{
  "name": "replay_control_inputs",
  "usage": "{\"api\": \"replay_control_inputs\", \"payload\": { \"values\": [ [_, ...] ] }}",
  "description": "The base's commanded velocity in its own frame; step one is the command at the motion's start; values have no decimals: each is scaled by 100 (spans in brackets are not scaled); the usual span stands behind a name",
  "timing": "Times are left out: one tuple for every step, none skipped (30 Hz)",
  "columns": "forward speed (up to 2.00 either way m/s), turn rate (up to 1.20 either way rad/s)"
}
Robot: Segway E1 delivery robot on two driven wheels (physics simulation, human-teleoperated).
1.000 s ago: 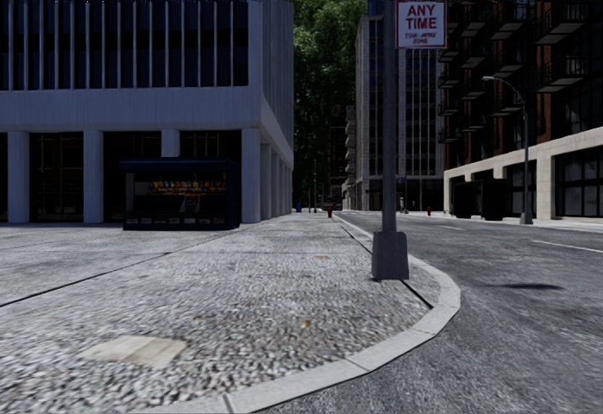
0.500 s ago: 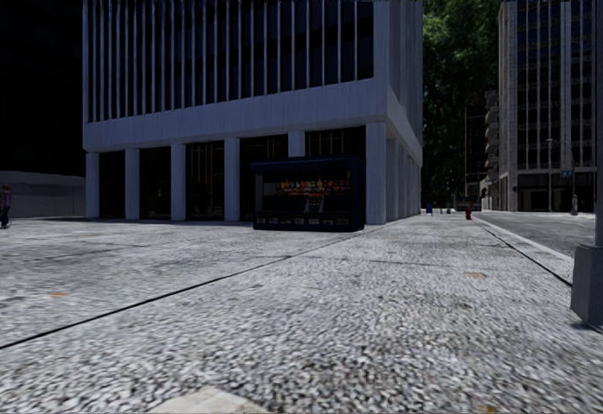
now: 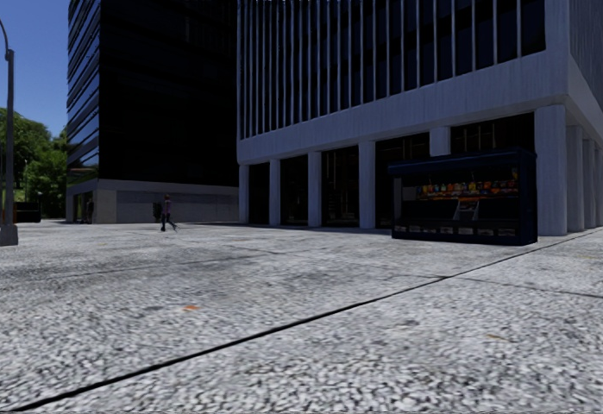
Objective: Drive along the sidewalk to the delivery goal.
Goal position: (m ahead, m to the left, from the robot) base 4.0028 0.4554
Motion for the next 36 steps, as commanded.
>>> {"api": "replay_control_inputs", "payload": {
  "values": [
    [167,107],
    [167,107],
    [167,107],
    [167,107],
    [167,107],
    [167,107],
    [167,107],
    [167,107],
    [167,107],
    [167,107],
    [167,107],
    [167,107],
    [167,107],
    [167,107],
    [167,107],
    [167,107],
    [167,107],
    [167,107],
    [167,107],
    [167,107],
    [167,107],
    [167,107],
    [167,107],
    [167,107],
    [167,107],
    [167,102],
    [167,58],
    [167,53],
    [167,53],
    [167,52],
    [167,51],
    [167,51],
    [167,40],
    [167,26],
    [167,26],
    [167,16]
  ]
}}
